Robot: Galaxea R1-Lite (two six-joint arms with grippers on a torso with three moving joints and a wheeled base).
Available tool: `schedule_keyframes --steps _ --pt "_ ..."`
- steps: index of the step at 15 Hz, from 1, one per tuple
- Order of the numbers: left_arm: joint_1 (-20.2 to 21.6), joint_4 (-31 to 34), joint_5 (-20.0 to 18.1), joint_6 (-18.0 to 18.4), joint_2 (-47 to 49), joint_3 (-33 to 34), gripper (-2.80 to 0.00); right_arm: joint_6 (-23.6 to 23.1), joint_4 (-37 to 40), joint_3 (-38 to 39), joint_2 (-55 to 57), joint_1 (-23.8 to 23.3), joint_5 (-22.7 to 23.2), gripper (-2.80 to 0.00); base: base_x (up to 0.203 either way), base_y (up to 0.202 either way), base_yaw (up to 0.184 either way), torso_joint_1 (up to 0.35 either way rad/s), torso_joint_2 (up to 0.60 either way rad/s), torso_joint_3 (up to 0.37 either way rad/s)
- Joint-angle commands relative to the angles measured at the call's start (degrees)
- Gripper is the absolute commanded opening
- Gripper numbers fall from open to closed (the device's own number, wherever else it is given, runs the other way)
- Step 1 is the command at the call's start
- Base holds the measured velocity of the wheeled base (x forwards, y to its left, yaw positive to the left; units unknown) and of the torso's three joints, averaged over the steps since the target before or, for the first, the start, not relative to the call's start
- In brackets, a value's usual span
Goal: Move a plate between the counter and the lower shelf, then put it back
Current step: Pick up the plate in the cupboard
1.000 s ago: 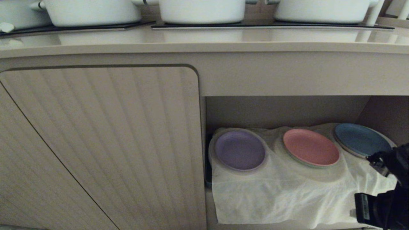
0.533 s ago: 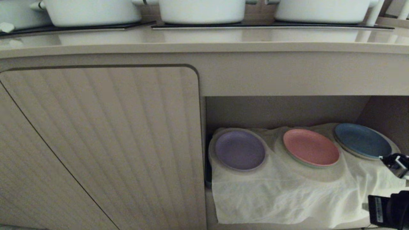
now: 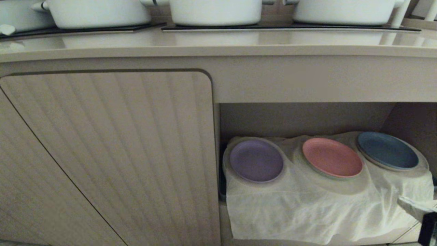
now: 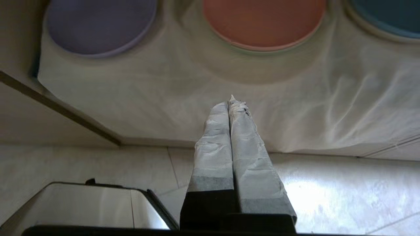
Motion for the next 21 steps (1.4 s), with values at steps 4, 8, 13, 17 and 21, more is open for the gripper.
schedule_keyframes --steps 4,8,13,17,21 --pt "0.02 -0.03 0.01 -0.02 0.06 0.01 -2.80 -4.05 -0.42 8.38 -17.98 -5.74 0.60 -2.80 0.000 0.000 0.000 0.000 0.00 0.000" --pt "0.02 -0.03 0.01 -0.02 0.06 0.01 -2.80 -6.15 3.36 3.14 -25.55 -6.89 2.06 -2.80 0.000 0.000 0.000 0.000 0.00 0.000" --pt "0.02 -0.03 0.01 -0.02 0.06 0.01 -2.80 -6.18 25.28 -4.29 -38.82 -6.84 1.99 -2.80 0.000 0.000 0.000 0.000 0.00 0.000" --pt "0.02 -0.03 0.01 -0.02 0.06 0.01 -2.80 -6.18 35.22 -10.42 -43.76 -6.78 1.92 -2.80 0.000 0.000 0.000 0.000 0.00 0.000" --pt "0.02 -0.03 0.01 -0.02 0.06 0.01 -2.80 -6.22 35.33 -7.28 -46.83 -6.66 1.90 -2.80 0.000 0.000 0.000 0.000 0.00 0.000"
